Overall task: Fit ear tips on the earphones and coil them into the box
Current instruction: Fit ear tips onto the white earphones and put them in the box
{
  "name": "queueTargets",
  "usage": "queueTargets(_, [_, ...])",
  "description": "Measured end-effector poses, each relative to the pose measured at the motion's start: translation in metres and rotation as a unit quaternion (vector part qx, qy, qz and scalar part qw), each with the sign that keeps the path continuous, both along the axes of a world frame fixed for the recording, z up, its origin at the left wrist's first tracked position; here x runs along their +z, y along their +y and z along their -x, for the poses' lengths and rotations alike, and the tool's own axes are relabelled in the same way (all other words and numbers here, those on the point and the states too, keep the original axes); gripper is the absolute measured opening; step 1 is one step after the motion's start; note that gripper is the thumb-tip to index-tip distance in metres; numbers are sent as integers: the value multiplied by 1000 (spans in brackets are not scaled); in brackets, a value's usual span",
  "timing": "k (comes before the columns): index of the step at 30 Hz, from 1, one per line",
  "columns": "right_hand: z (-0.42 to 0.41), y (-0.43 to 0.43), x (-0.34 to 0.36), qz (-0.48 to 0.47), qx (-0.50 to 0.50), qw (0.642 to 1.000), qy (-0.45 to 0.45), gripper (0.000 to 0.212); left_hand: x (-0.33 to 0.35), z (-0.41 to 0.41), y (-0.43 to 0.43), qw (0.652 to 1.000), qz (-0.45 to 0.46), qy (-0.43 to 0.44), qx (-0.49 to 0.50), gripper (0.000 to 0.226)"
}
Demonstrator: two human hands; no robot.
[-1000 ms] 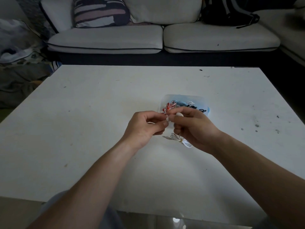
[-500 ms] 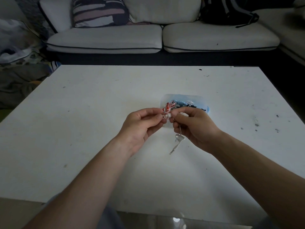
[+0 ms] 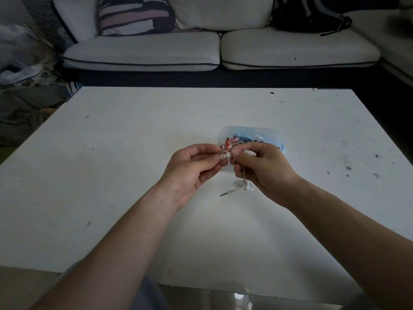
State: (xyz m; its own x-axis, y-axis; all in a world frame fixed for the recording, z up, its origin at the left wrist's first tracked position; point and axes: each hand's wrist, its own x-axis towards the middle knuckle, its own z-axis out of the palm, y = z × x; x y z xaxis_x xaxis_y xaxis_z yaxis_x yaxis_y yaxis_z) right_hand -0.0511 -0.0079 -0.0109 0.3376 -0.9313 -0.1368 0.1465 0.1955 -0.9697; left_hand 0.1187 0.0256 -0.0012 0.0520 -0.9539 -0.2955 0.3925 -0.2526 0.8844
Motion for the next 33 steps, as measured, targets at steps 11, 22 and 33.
queueTargets(11, [2,-1,0,20,-8,999,35,9,2,-1,1,1000,6,2,-20,17])
queueTargets(22, [2,0,3,7,14,1000,14,12,1,0,1,999,-4,19,-47,15])
queueTargets(33, [-2,2,-1,31,-18,999,20,11,-3,6,1,999,-14,24,-20,14])
